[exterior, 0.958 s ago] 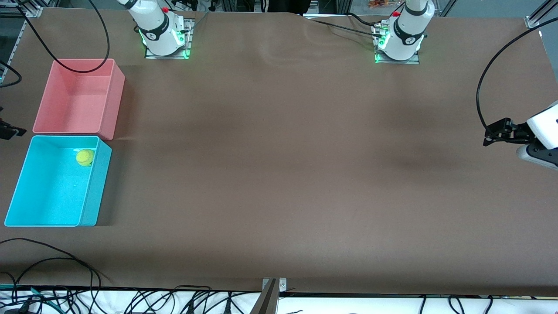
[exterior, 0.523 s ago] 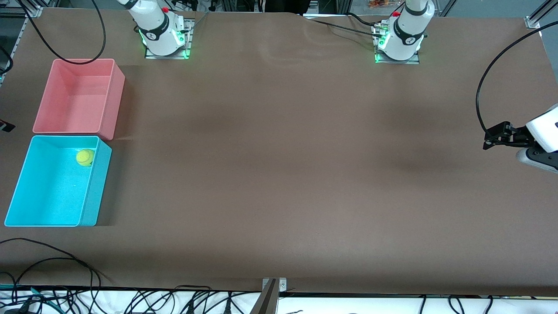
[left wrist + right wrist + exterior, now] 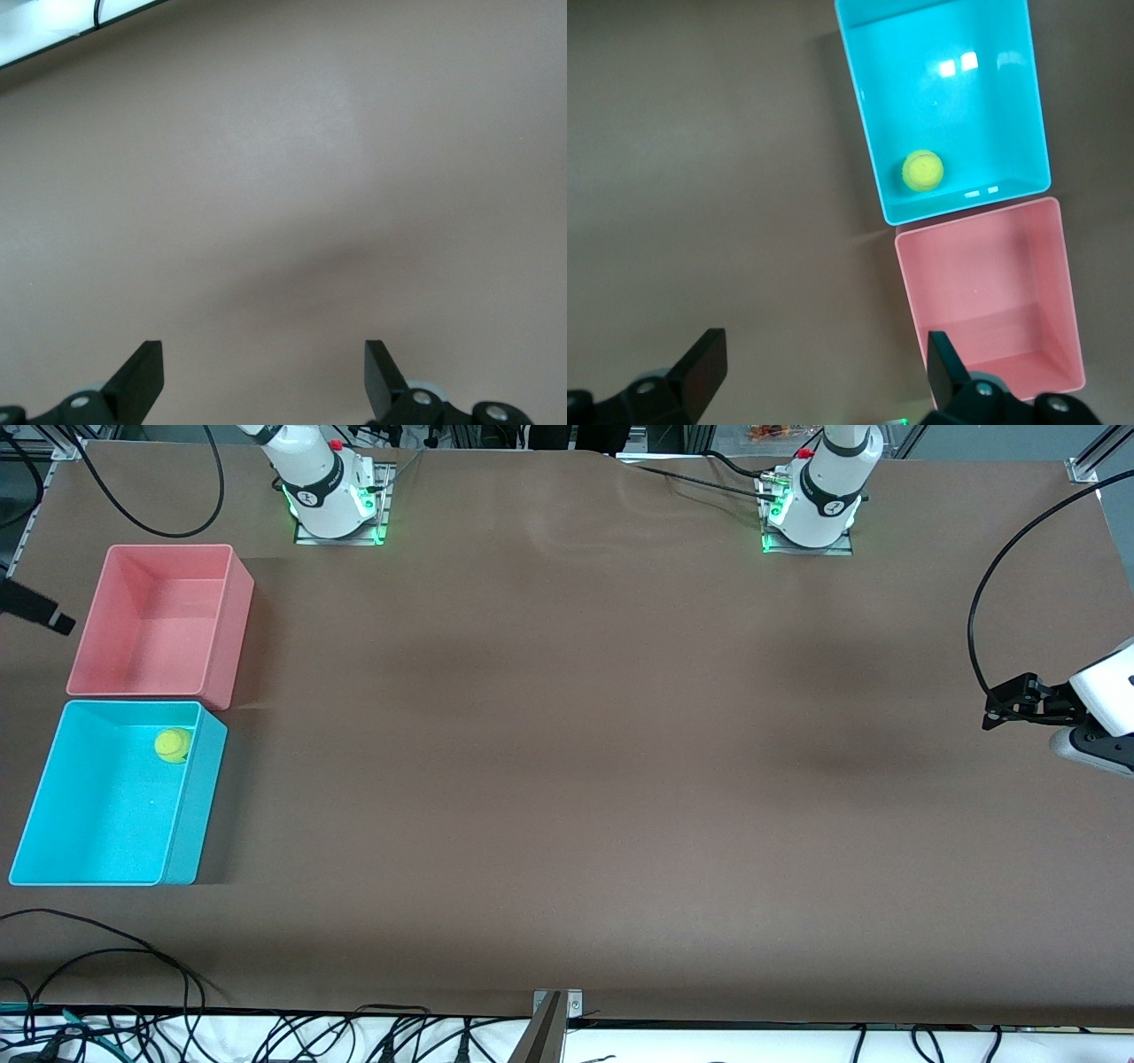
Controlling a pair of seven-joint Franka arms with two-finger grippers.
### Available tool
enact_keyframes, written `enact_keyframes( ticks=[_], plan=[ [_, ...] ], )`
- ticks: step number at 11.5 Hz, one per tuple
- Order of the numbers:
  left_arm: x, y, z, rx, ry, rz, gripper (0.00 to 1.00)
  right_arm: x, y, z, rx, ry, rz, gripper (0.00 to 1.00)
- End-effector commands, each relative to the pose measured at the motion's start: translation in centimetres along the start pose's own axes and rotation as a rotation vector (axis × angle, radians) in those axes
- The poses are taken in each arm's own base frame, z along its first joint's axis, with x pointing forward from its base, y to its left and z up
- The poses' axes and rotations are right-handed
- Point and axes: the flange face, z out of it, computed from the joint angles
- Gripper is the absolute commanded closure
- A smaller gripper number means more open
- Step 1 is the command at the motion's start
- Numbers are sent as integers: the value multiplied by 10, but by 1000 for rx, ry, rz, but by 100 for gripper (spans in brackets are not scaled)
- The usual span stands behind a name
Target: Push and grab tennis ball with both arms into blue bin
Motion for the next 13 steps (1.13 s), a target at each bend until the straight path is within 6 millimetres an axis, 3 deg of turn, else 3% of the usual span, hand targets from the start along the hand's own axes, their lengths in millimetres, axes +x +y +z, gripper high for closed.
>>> enact_keyframes(
  ticks=[1, 2, 5, 6, 13],
  plan=[
    [3, -4, -3, 33, -3, 5, 0, -22, -50, -10, -79, 20, -150, 0],
    [2, -5, -4, 34, -2, -1, 0, -24, -70, -8, -96, 26, -183, 0],
    [-5, 1, -23, 39, 18, -5, 0, -18, -85, 1, -88, 6, -161, 0],
    [-12, 5, -38, 44, 39, -4, 0, -17, -94, 2, -92, -1, -177, 0],
    [-21, 13, -35, 14, -34, 9, 0, -14, -89, -15, -64, -10, -189, 0]
  ],
)
